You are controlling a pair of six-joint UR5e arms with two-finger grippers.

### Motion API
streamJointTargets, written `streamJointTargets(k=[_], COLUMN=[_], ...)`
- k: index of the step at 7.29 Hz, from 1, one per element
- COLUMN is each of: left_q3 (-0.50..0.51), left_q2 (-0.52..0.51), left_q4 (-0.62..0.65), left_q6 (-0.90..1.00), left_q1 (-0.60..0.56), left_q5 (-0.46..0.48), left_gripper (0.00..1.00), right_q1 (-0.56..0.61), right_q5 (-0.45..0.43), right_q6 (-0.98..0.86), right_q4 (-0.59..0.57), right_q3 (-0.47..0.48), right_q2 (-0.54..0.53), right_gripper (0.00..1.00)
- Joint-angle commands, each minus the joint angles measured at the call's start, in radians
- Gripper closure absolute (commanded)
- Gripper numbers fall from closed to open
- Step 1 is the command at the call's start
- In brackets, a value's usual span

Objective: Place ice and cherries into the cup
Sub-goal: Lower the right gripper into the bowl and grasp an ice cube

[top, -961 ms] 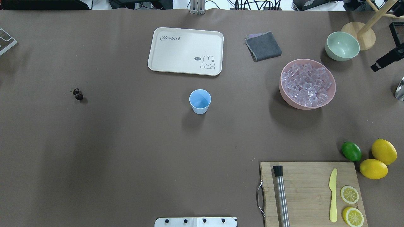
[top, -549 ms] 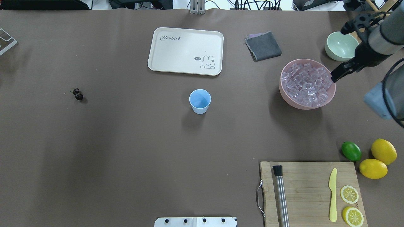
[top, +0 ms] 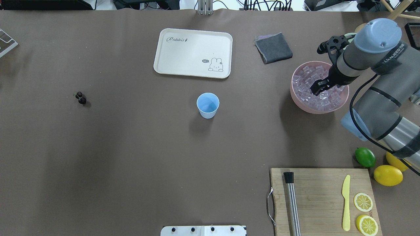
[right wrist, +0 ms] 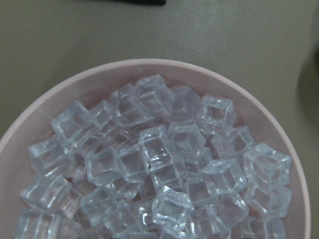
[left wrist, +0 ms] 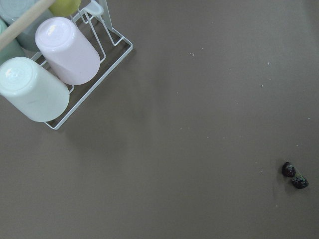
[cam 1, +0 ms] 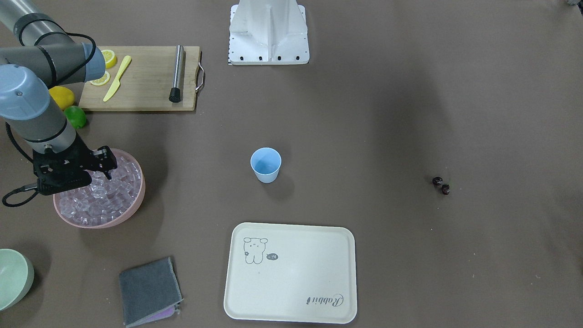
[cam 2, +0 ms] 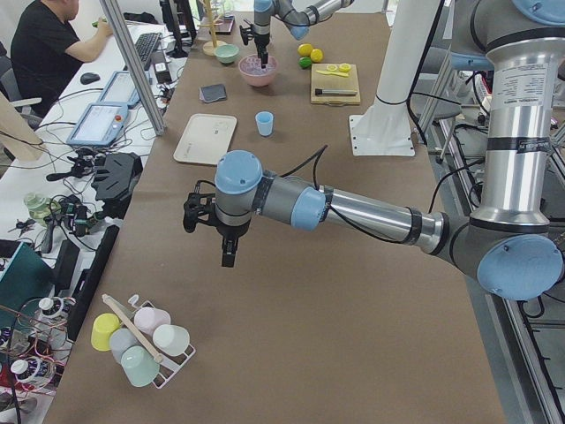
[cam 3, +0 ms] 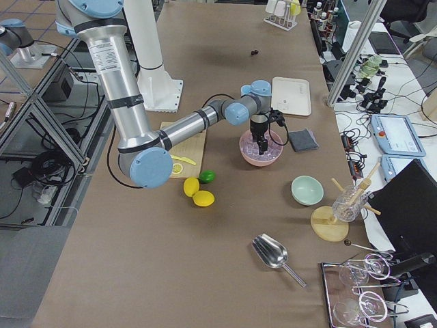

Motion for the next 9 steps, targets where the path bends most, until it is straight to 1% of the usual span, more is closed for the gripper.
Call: streamJointTargets(k=[1, 2, 3, 4, 5, 9], left_q3=[0.005, 0.01, 0.013, 0.013, 0.014, 0.014], left_q2=[-0.002, -0.003, -0.005, -0.005, -0.005, -0.003], left_q4=[-0.002, -0.002, -0.002, -0.002, -0.002, -0.002], left_q6=[0.0, 0.0, 0.0, 0.0, 0.002, 0.0], left_q1=[0.0, 0.0, 0.0, 0.0, 0.0, 0.0], left_q5=[-0.001, -0.001, -0.001, -0.001, 0.001, 0.001], left_gripper=[0.02, 0.02, 0.02, 0.02, 0.02, 0.02], right_q1=[-0.034, -0.042, -0.036, -0.028, -0.027, -0.021], right_q5=[-0.041, -0.063, -0.055, -0.042, -0.038, -0.034], right_q6=[-0.001, -0.004, -0.004, -0.006, -0.006, -0.006], right_q4=[0.007, 0.008, 0.007, -0.004, -0.006, -0.015], right_q3=[-0.042, -0.042, -0.037, -0.034, -0.034, -0.021], right_q2=[0.012, 0.009, 0.007, 0.013, 0.013, 0.012], right_gripper=[0.19, 0.22, 0.39, 0.67, 0.84, 0.86])
